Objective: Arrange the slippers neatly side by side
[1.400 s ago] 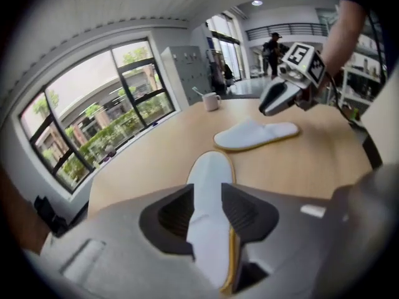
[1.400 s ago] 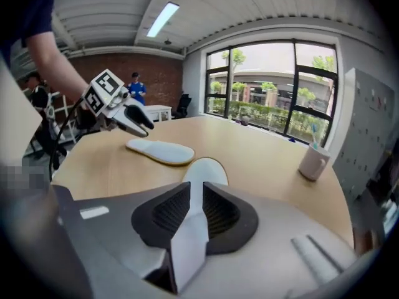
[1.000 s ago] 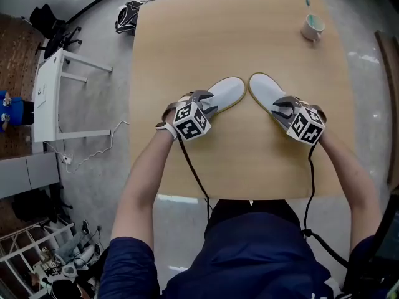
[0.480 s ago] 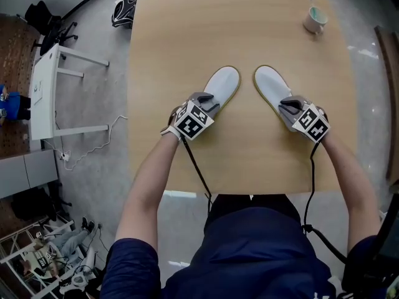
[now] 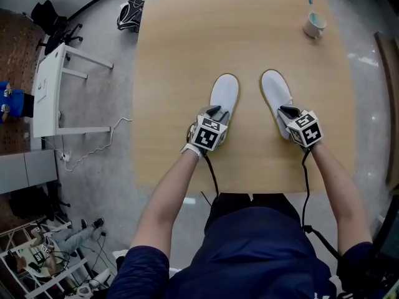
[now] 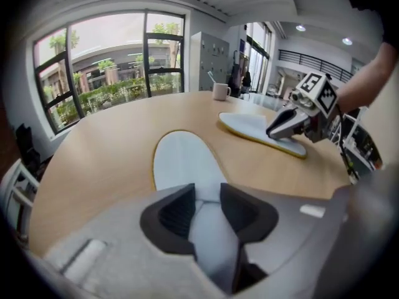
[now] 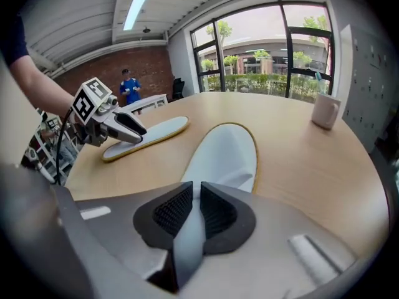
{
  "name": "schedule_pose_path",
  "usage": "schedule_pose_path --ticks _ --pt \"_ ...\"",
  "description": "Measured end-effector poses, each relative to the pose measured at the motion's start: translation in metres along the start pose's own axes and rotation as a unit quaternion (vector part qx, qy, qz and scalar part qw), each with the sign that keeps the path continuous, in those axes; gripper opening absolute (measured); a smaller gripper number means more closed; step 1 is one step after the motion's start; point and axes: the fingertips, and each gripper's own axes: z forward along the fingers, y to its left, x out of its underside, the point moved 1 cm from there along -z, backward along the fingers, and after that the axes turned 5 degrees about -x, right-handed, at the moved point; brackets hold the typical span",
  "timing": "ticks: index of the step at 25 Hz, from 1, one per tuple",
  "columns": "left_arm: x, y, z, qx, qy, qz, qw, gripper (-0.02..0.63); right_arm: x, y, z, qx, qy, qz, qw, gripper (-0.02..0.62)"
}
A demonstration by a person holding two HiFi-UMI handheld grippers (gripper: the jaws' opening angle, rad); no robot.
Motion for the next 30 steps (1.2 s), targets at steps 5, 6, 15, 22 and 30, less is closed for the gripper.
schedule_pose_path --ticks 5,6,15,22,30 --pt "0.008 -0.014 0.003 -0.016 -0.013 -0.034 0.9992 0.132 0.01 0.015 0.004 0.01 -0.017 0.044 0.999 0.041" --pt "0.008 -0.016 0.003 -0.018 -0.016 -0.039 0.999 0.131 0.009 0.018 0.003 0.014 -0.018 0.051 0.998 0.041" --pt "0.008 -0.037 -0.002 -0.059 -0.017 -0.098 0.9933 0.13 0.018 0.034 0.004 0.062 -0.035 0.135 0.988 0.04" --pt "0.006 -0.047 -0.003 -0.086 -0.017 -0.14 0.9863 0.129 0.018 0.048 0.006 0.096 -0.041 0.161 0.981 0.04" --pt "0.006 -0.066 -0.007 -0.081 -0.012 -0.14 0.9867 0.129 0.013 0.067 0.009 0.102 -0.047 0.174 0.978 0.04"
